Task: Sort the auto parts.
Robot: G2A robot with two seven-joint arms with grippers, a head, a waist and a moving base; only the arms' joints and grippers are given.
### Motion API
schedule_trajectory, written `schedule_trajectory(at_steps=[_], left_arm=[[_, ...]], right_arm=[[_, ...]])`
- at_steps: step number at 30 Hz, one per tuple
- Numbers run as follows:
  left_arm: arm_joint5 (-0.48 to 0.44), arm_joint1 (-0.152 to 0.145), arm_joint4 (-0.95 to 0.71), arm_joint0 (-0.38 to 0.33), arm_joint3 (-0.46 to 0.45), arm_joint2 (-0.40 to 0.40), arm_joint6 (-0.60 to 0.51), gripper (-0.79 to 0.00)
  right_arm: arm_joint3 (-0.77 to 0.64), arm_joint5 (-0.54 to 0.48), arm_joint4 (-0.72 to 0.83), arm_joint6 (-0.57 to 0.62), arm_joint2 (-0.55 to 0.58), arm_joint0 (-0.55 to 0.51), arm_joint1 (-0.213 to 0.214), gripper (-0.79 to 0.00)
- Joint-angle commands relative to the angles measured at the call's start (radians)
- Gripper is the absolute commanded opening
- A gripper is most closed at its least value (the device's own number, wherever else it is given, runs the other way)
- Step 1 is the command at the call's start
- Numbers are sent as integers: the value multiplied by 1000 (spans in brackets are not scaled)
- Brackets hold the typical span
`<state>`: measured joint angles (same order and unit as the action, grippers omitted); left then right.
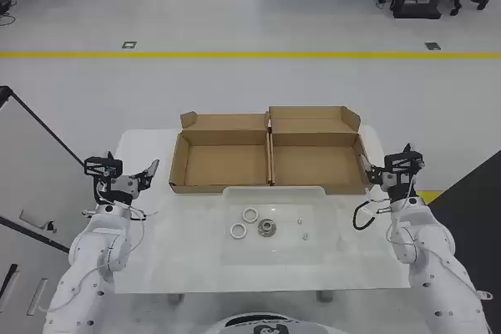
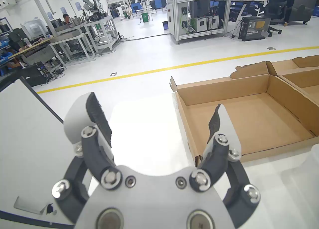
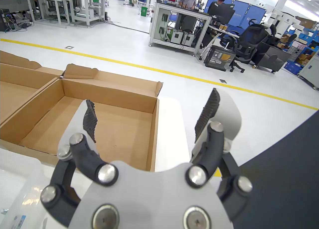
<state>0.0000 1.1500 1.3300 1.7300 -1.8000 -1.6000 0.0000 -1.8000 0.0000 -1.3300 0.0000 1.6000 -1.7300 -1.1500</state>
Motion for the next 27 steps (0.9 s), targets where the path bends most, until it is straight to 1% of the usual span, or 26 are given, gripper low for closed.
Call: schedule_trajectory(at_steps=[1, 3, 5, 8, 10, 15, 20, 27], left_arm=[[0, 0, 0, 0, 0, 0, 0, 0], [0, 0, 0, 0, 0, 0, 0, 0], [0, 0, 0, 0, 0, 0, 0, 0], [0, 0, 0, 0, 0, 0, 0, 0], [0, 0, 0, 0, 0, 0, 0, 0], [0, 0, 0, 0, 0, 0, 0, 0], [0, 0, 0, 0, 0, 0, 0, 0], [0, 0, 0, 0, 0, 0, 0, 0]], right_arm=[[-3, 0, 2, -2, 1, 1, 0, 0], [-26, -14, -2, -4, 13, -4, 1, 0], [-62, -40, -40, -7, 38, -18, 5, 0], [-124, -103, -58, 5, 72, -40, 11, 0], [-169, -165, -60, 25, 97, -54, 15, 0], [-273, -363, -65, 100, 164, -72, 31, 0], [-331, -540, -57, 172, 199, -30, 45, 0], [-343, -729, -39, 289, 165, 81, 63, 0]])
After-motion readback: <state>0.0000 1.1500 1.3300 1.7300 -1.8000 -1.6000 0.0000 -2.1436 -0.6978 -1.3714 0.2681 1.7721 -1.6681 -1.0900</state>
